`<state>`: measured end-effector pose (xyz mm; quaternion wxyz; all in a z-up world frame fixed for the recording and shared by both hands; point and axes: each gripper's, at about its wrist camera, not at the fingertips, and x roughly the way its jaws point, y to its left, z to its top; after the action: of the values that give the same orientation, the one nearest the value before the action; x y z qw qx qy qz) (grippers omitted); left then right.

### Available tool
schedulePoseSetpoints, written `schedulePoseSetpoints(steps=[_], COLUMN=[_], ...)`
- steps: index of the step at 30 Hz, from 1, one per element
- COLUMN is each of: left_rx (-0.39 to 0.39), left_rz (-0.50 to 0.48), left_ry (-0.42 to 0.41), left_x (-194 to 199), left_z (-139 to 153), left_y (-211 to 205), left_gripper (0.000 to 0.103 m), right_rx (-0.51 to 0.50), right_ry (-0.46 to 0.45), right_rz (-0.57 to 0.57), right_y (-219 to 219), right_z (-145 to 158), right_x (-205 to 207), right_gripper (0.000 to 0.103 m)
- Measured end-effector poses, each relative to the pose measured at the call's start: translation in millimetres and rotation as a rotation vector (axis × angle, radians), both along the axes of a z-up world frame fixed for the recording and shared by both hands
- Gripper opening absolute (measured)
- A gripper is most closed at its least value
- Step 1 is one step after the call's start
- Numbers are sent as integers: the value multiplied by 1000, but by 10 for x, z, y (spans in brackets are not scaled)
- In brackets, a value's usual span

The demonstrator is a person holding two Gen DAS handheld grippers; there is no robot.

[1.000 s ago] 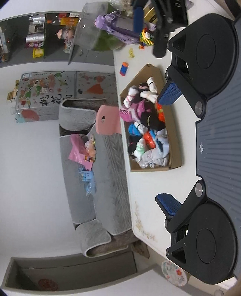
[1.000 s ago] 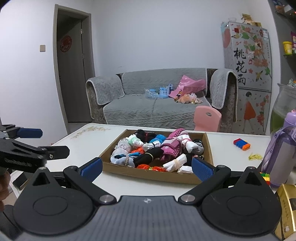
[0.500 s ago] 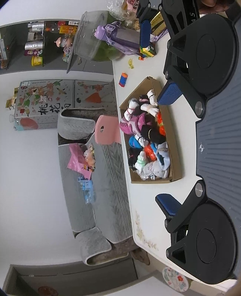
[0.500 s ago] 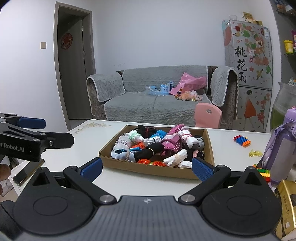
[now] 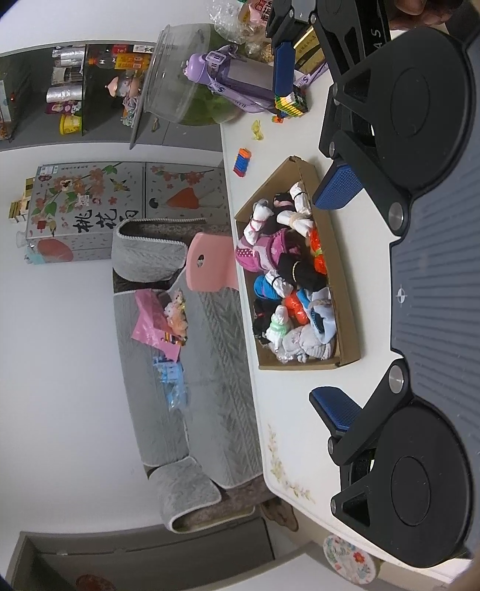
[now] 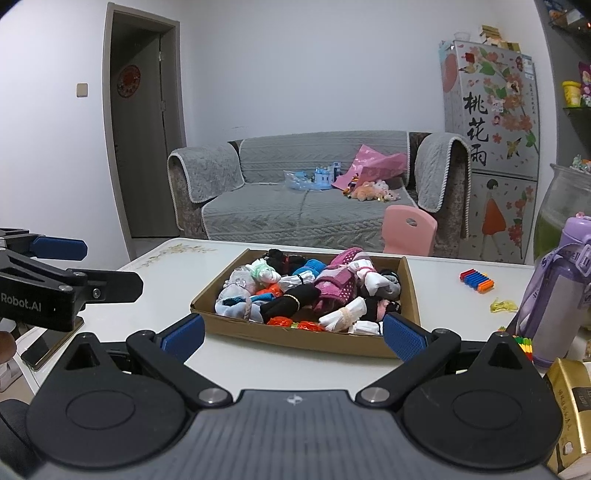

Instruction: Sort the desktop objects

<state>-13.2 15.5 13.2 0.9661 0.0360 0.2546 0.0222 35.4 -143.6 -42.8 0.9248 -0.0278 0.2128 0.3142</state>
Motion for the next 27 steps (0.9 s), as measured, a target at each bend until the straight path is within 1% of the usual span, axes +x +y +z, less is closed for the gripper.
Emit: schedulePoseSetpoints(steps=[27], left_rx=[-10], left_rz=[-6], left_ry=[8], left_x=[42], left_z=[-29], left_y=[18], left_gripper=[103], right_rx=[-6], right_ry=[7], right_rz=[3], right_y=[-13], right_z=[-8], right_x=[19], right_gripper=[103])
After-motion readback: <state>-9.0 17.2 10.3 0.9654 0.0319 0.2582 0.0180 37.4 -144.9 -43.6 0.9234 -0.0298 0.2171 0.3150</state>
